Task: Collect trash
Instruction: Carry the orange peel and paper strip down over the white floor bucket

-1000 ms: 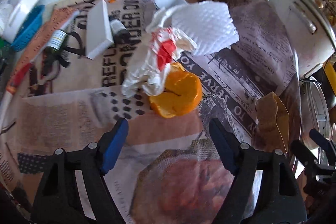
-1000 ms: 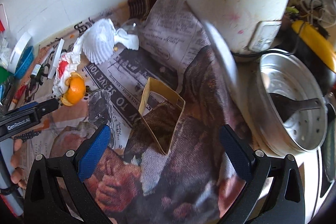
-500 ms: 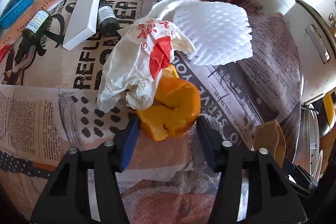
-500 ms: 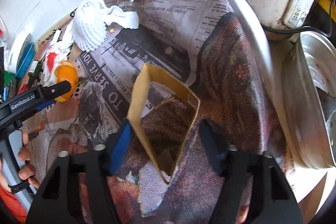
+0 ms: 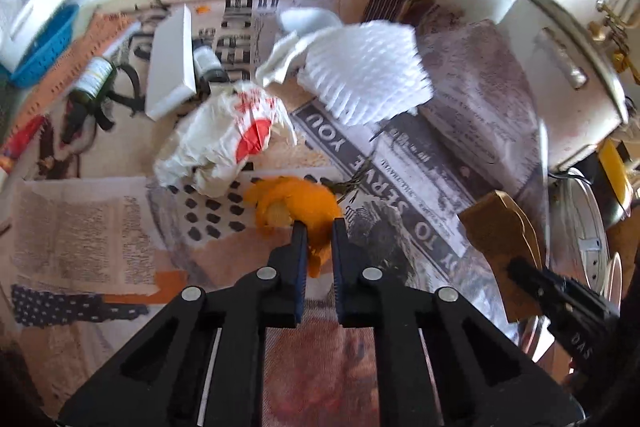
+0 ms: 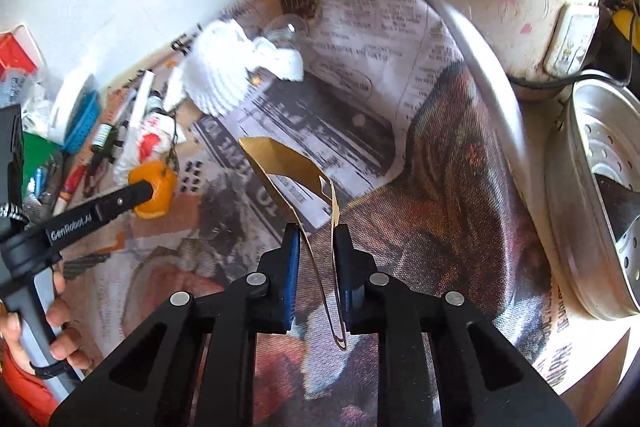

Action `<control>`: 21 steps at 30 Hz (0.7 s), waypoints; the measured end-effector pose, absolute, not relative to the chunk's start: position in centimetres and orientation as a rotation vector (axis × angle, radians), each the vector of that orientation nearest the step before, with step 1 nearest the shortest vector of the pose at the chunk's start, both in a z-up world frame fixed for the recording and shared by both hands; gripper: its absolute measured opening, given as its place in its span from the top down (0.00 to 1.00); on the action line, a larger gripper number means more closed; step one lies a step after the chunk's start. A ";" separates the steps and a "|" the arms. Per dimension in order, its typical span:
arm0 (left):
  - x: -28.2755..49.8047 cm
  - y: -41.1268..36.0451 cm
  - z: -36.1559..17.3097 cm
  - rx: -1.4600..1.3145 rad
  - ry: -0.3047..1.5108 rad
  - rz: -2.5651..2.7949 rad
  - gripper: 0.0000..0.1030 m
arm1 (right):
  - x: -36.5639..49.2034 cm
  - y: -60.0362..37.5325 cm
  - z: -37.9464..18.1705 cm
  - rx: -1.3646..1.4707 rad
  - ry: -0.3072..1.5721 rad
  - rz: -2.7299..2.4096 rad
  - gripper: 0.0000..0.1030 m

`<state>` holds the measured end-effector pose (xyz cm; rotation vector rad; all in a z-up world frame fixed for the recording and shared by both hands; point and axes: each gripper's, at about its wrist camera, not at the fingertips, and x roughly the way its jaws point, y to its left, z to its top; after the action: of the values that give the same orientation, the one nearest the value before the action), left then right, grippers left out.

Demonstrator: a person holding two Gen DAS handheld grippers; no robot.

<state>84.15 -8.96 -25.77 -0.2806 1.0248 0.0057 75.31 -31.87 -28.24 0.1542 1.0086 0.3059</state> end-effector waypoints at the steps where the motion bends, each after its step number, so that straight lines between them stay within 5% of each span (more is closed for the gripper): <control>1: 83.8 -9.0 -25.1 -0.266 1.009 0.003 0.92 | 75.1 -31.7 -27.8 0.156 0.996 0.312 0.86; 21: 61.6 0.7 -16.9 -0.203 0.807 -0.069 0.93 | 59.5 -21.2 -21.0 0.155 0.761 0.341 0.87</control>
<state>61.61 0.72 -16.89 -0.2035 0.8066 -0.0690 59.53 -21.24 -21.04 0.1553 0.7614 0.3410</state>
